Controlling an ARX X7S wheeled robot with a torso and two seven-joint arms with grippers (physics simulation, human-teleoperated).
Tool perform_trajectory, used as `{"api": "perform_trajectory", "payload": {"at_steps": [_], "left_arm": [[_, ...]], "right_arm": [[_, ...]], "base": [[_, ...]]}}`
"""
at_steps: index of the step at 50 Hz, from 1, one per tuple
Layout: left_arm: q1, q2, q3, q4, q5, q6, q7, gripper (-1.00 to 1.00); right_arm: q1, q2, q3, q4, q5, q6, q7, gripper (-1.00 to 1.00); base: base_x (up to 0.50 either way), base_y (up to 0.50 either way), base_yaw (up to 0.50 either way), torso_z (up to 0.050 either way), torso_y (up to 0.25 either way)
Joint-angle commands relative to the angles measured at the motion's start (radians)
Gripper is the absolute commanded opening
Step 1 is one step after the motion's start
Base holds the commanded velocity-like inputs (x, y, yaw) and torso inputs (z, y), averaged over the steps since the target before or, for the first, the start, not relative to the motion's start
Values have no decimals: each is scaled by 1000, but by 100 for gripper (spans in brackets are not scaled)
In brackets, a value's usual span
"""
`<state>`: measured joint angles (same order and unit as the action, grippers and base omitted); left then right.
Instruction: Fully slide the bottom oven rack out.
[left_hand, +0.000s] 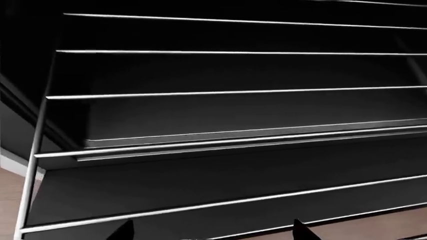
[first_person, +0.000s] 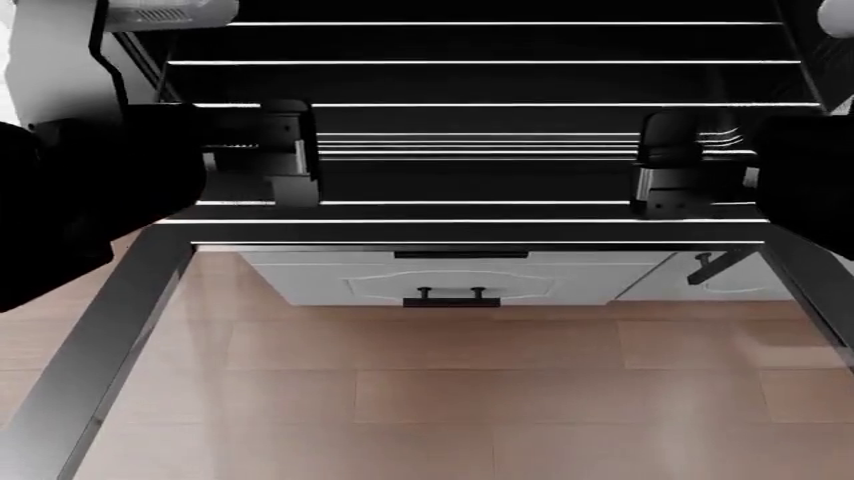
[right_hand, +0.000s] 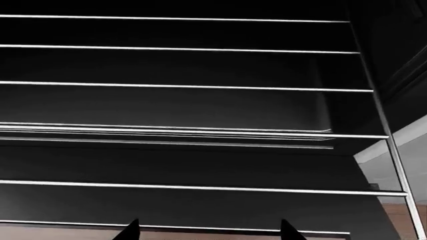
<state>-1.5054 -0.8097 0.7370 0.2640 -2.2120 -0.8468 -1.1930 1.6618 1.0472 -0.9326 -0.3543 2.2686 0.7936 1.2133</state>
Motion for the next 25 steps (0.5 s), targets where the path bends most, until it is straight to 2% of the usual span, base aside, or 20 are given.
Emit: {"api": "perform_trajectory", "payload": {"at_steps": [1, 25], "left_arm": [[-8, 59, 32, -51, 71, -16, 34, 100], [25, 112, 60, -96, 173, 2, 90, 100]], "right_arm": [[-34, -22, -18, 29, -63, -1, -32, 100], [-56, -67, -39, 120, -170, -7, -75, 100]], "base": [[0, 0, 0, 0, 0], [0, 0, 0, 0, 0]]}}
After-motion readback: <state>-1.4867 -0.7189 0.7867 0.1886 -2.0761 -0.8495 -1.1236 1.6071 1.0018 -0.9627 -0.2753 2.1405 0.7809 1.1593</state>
